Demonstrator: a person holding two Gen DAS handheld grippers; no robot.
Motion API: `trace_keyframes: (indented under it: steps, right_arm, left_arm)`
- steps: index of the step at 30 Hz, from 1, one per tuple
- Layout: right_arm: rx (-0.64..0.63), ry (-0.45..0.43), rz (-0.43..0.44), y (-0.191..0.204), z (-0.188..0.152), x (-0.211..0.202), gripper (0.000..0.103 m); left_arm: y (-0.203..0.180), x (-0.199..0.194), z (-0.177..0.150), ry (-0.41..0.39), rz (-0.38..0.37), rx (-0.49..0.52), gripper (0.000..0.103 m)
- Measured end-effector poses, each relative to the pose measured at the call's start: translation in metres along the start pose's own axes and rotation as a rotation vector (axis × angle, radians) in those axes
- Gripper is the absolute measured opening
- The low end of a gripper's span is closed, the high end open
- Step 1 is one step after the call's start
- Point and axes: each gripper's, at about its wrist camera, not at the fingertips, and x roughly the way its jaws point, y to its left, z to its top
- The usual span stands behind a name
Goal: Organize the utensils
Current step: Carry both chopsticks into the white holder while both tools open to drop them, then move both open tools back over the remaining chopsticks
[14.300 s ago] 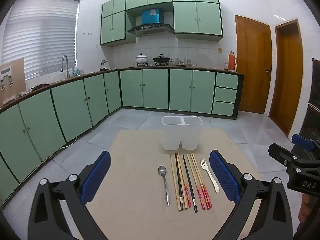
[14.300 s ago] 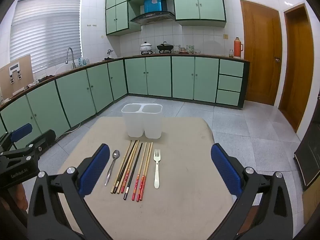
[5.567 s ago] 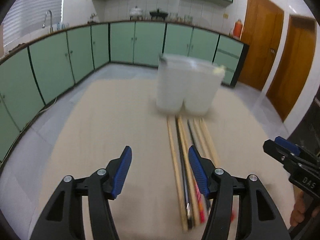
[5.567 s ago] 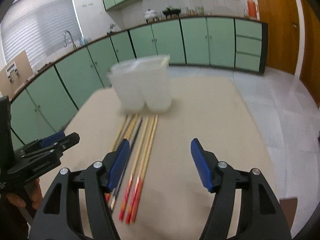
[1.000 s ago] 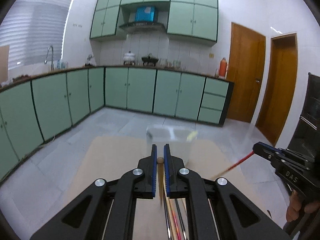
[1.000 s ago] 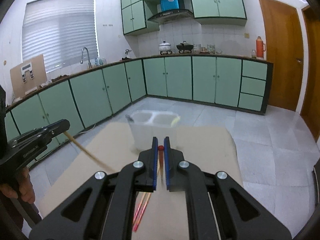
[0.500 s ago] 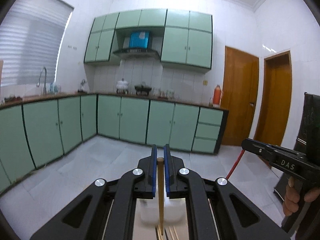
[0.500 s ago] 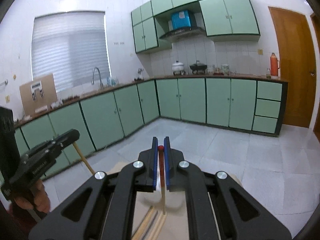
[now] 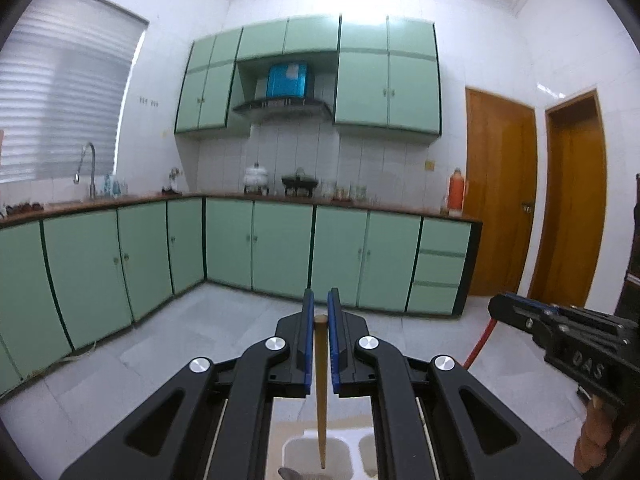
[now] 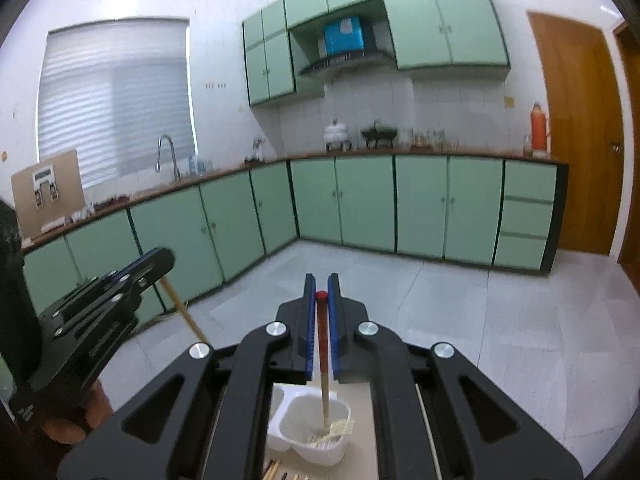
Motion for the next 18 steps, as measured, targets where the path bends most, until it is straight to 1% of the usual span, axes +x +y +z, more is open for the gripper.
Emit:
trace_keyframes:
  steps: [1,3,4,5,6,7,8,9,13,16,18]
  right_arm:
    - [-0.007,0.020,-0.006,0.002,-0.008,0.004,0.007]
    - [-0.018,0.042,-0.021,0.005,-0.021,0.009,0.009]
    - [-0.017,0.051,-0.025,0.007,-0.026,0.009,0.013]
    - [-0.010,0.056,-0.026,0.006,-0.032,0.008,0.016]
    - [0.004,0.055,-0.031,0.005,-0.036,0.004,0.025]
    - [0.014,0.050,-0.036,0.005,-0.041,0.000,0.035]
    - [0.024,0.039,-0.045,0.003,-0.045,-0.007,0.040]
    - [0.028,0.028,-0.061,0.004,-0.050,-0.016,0.047]
    - [0.043,-0.002,-0.103,0.006,-0.078,-0.053,0.068]
    - [0.056,-0.011,-0.138,0.013,-0.109,-0.081,0.075]
    - [0.068,-0.013,-0.163,0.021,-0.136,-0.100,0.075]
  left_arm:
    - [0.000,0.005,-0.006,0.024,0.004,0.000,0.008]
    - [0.002,0.012,-0.018,0.068,0.007,0.002,0.020]
    - [0.002,0.011,-0.022,0.076,0.008,0.004,0.024]
    - [0.003,0.008,-0.026,0.083,0.010,0.005,0.034]
    - [0.003,0.004,-0.030,0.086,0.015,0.005,0.044]
    - [0.004,-0.002,-0.033,0.086,0.019,0.005,0.047]
    - [0.005,-0.008,-0.036,0.086,0.020,0.005,0.052]
    - [0.006,-0.016,-0.039,0.090,0.023,0.005,0.056]
    - [0.010,-0.047,-0.054,0.133,0.024,-0.002,0.066]
    - [0.012,-0.076,-0.076,0.173,0.024,-0.008,0.070]
    - [0.012,-0.097,-0.097,0.192,0.030,-0.020,0.070]
